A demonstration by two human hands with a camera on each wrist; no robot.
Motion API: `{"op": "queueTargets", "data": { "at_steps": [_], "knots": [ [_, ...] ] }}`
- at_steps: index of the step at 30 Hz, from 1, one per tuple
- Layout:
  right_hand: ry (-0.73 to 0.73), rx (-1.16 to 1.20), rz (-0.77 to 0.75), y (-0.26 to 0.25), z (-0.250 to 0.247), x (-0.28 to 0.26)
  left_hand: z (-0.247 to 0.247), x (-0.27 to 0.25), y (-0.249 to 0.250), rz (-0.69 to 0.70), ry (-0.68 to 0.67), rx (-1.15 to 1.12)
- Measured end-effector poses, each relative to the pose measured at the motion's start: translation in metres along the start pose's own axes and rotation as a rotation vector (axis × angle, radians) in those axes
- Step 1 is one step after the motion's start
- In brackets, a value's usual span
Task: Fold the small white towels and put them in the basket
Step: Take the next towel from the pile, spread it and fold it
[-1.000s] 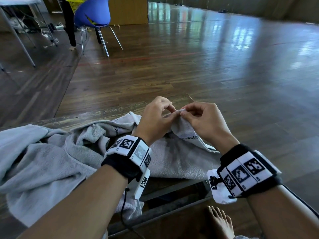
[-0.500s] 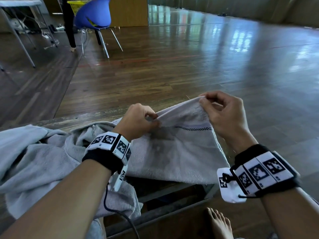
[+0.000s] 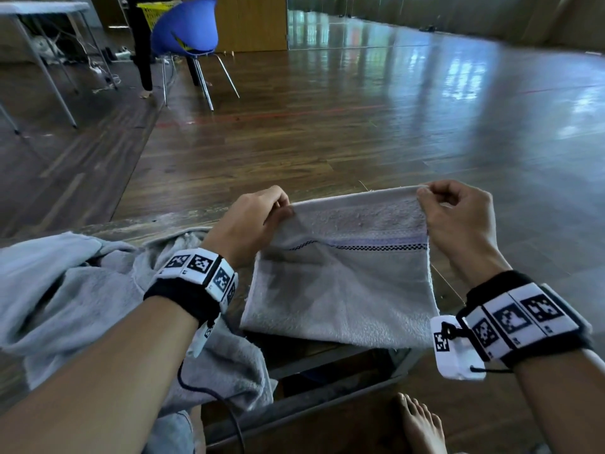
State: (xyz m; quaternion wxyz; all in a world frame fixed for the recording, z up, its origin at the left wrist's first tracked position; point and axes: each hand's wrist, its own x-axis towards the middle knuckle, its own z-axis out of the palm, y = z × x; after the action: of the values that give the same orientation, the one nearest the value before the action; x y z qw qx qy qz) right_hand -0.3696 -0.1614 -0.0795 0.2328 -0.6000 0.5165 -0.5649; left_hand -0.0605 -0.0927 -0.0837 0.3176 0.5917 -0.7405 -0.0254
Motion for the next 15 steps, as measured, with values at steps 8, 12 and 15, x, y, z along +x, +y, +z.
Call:
{"op": "queueTargets", "data": {
  "at_steps": [8, 12, 15],
  "knots": [
    [0.037, 0.034, -0.017, -0.019, -0.019, -0.005, -0.025, -0.014, 0.012, 0.085, 0.073, 0.099],
    [0.004, -0.036, 0.011, -0.026, -0.031, 0.002, -0.058, -0.017, 0.021, 0.245, -0.056, 0.170],
    [-0.039, -0.057, 0.065, -0.037, -0.040, 0.018, -0.088, -0.001, 0.025, 0.254, -0.083, 0.219]
  ]
}}
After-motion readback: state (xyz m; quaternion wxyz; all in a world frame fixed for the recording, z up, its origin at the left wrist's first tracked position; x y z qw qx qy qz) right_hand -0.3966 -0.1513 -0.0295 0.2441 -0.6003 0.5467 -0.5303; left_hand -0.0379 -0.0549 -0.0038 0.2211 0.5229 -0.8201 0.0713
